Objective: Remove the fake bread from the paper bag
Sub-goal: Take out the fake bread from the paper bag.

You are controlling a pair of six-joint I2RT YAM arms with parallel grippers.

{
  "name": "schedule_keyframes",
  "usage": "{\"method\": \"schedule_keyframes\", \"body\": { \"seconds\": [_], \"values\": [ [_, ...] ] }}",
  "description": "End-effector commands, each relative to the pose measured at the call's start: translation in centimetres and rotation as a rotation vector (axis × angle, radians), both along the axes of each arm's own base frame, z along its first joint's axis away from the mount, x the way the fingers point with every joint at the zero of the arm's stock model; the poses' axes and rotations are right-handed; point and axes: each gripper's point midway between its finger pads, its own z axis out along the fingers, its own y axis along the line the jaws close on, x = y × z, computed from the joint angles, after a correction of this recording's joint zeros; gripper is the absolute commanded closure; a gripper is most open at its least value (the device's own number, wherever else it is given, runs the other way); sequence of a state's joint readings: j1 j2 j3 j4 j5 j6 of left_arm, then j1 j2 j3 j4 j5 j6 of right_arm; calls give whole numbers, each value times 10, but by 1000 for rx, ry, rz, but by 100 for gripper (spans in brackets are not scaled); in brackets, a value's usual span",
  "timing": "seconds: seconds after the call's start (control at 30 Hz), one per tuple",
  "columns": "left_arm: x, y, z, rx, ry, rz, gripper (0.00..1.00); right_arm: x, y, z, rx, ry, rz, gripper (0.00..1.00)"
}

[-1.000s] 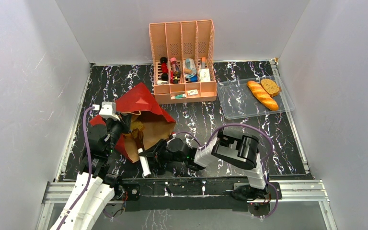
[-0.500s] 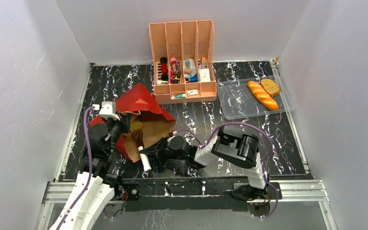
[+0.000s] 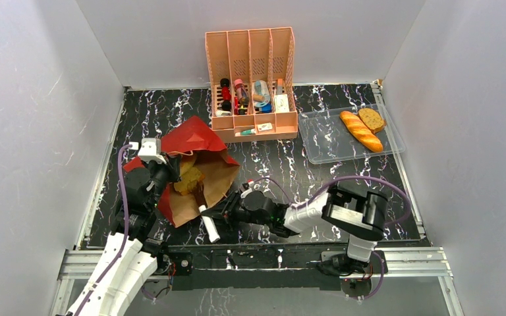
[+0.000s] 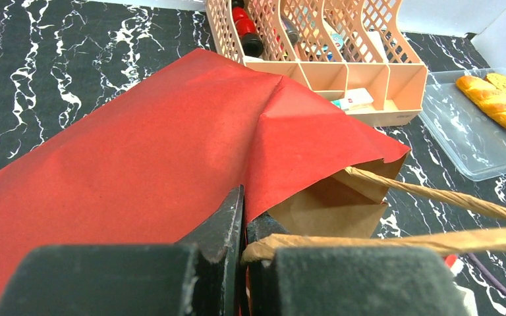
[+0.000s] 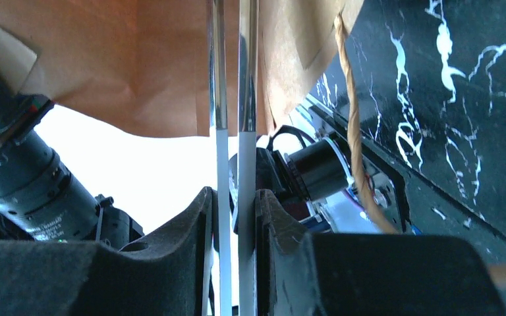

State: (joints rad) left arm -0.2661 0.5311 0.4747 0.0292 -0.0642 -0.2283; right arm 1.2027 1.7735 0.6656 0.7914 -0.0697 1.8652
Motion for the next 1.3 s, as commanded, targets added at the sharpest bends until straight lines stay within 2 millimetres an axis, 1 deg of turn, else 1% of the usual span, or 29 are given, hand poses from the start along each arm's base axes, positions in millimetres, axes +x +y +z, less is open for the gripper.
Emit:
{"method": "schedule_keyframes", "body": {
  "seconds": [0.0,0.27,0.63,0.8,0.87,1.07,1.27],
  "values": [
    [2,4,7,4,-7,28,100,-8,-6,37,70,-76,-9,100],
    [5,5,1,13,15,37,100,-20,-24,47,51,-115,-11,100],
    [7,8,-6,26,42,51,100,-24,-47,85,59,-205,-38,100],
    [7,9,-7,34,48,58,100,-29,-59,96,63,-231,-41,100],
    [8,10,-7,36,47,61,100,-31,-65,104,70,-247,-41,100],
    [14,15,-9,54,64,99,100,-39,-88,118,52,-312,-31,100],
    [25,27,-15,78,114,185,100,-45,-126,123,36,-350,-54,100]
  ]
}}
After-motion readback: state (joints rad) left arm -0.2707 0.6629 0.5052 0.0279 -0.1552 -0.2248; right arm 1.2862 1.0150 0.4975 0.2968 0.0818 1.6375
